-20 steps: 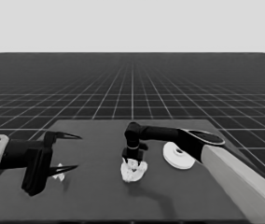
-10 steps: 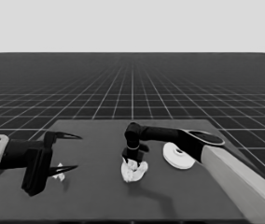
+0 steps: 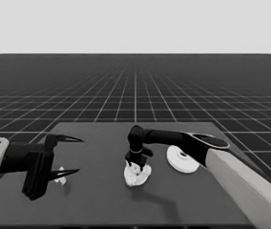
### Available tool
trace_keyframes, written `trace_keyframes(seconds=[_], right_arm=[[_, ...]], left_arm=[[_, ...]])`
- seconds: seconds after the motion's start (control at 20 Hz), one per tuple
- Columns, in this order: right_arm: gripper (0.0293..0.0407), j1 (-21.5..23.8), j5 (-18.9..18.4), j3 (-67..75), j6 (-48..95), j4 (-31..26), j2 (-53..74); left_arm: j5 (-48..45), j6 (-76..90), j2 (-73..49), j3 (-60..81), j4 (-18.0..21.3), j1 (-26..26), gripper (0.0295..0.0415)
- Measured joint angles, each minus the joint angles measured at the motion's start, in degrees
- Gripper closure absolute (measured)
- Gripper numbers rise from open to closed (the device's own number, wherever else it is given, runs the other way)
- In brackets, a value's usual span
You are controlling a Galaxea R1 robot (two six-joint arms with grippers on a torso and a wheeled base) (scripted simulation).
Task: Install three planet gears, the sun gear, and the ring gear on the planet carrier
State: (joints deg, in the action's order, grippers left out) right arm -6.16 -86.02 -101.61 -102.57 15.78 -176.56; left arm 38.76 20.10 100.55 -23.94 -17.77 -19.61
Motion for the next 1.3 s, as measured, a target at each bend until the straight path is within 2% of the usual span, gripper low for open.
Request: trace_keyframes(seconds=[1.3], right_arm=[[0.0390,0.0,0.0,0.0,-15.6,0.0,0.0]], left_arm=[[0.0,0.0,0.0,0.0,0.0,0.0,0.0326]])
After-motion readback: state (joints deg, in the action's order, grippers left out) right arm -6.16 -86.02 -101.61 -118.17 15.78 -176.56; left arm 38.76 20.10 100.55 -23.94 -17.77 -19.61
